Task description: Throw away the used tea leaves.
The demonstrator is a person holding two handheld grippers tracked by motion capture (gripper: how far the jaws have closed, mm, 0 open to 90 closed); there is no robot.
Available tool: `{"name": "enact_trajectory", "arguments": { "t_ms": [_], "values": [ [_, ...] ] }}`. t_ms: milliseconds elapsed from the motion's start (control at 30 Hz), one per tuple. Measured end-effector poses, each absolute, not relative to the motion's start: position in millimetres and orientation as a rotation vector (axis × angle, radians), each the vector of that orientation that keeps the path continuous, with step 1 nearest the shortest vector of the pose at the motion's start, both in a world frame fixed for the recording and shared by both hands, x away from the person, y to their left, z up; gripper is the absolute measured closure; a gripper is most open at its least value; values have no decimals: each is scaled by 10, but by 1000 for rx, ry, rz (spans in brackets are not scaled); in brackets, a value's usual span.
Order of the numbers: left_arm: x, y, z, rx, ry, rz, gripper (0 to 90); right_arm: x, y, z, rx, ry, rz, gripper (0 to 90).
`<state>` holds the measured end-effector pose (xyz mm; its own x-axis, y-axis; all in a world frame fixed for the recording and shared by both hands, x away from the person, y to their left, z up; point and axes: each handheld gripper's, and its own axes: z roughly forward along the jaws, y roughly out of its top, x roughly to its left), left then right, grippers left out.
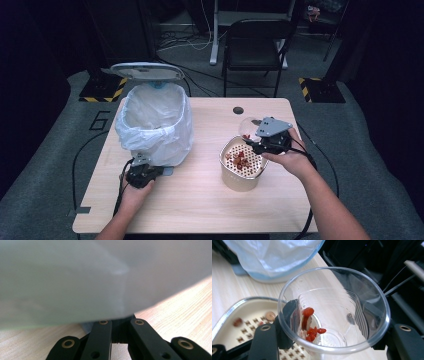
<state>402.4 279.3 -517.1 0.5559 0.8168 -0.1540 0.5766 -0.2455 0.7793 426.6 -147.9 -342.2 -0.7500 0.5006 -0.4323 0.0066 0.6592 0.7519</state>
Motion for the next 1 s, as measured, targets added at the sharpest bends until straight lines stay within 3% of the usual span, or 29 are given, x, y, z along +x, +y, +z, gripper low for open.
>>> {"name": "enact_trajectory", "arguments": {
  "t_ms": [433,1000],
  "values": [
    [4023,2792,-5171,1946,1127,358,900,4276,-1476,-3345,604,2290,1166,367],
    [4027,2794,-5175,1941,1122,357,900,4224,-1249,-2947,720,2283,1302,368]
  ]
}}
